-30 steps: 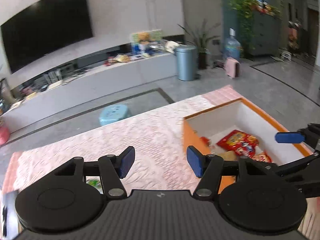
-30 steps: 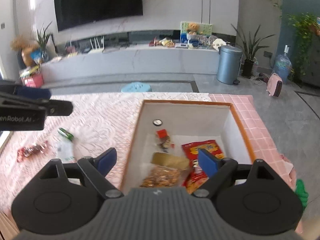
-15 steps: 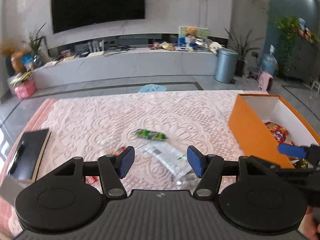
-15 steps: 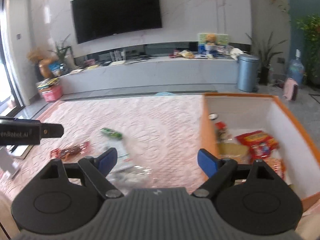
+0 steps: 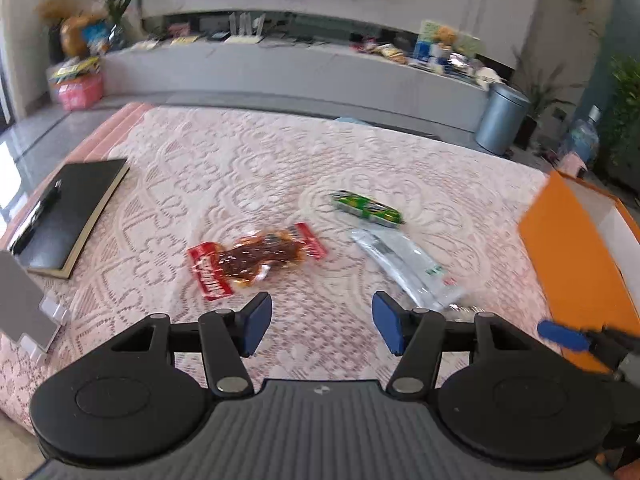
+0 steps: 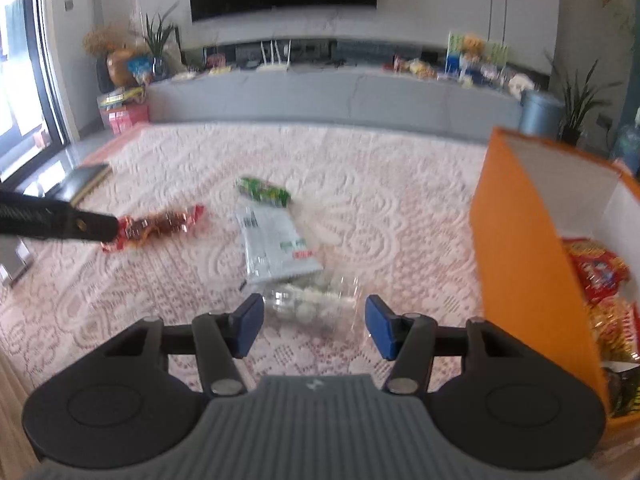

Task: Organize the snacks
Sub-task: 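Move both tools back over the snacks on the table, then grasp the clear white-ball packet with the right gripper while the left grasps the brown meat packet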

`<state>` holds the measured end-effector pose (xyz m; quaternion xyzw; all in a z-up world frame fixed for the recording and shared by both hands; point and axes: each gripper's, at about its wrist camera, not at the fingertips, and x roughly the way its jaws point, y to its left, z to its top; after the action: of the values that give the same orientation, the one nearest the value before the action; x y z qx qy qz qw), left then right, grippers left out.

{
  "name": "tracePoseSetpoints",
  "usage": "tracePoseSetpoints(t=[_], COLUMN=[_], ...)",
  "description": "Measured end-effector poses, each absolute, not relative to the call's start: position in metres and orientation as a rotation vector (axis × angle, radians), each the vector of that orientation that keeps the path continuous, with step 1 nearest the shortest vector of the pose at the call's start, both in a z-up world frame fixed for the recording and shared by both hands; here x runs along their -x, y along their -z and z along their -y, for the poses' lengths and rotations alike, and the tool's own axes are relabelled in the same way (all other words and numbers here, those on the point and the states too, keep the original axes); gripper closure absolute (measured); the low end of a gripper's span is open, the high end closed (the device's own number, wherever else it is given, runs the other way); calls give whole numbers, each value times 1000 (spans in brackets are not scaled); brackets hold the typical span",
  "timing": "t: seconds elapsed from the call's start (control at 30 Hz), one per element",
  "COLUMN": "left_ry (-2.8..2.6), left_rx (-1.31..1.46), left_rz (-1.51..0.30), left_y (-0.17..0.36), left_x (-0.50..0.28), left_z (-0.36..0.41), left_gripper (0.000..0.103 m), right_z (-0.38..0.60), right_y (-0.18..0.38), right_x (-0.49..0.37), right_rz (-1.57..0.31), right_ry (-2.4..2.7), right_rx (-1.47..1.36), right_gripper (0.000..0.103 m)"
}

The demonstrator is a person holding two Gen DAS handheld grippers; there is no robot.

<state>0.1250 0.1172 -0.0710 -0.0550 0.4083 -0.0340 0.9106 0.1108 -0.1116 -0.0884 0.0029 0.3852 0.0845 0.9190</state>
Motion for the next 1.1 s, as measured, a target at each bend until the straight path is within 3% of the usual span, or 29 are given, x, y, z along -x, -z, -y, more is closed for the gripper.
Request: tracePoseSetpoints(t=[0.17, 0.27, 0.67, 0.83, 0.93, 1.03, 1.1], left_ry=[57, 175, 307, 329, 363, 351, 331], left_rx=[59, -62, -538, -603, -541, -427, -331], left_rz=[-845, -892, -1000, -1005, -1016, -1068, -1098], left_y=[71, 74, 129, 140, 139, 138, 137], left_x=[-165, -190, -224, -234, -245, -255, -254], left_z=[-124, -128, -115, -124, -129, -135, -139], left_gripper=[34, 26, 26, 23, 22, 28, 47], right_z=[110, 113, 136, 137, 132, 125, 121], right_y=[100, 104, 134, 143, 145, 148, 148], right_x=[-134, -147, -165, -166, -167, -169, -166], right_rz=[-822, -821, -878, -916, -916, -907, -895], right_ry=[-212, -214, -240, -270, -291, -307, -296], right_rx=[-5, -6, -73, -100, -87, -55, -17], right_gripper=[35, 35, 33, 26, 15, 14, 24])
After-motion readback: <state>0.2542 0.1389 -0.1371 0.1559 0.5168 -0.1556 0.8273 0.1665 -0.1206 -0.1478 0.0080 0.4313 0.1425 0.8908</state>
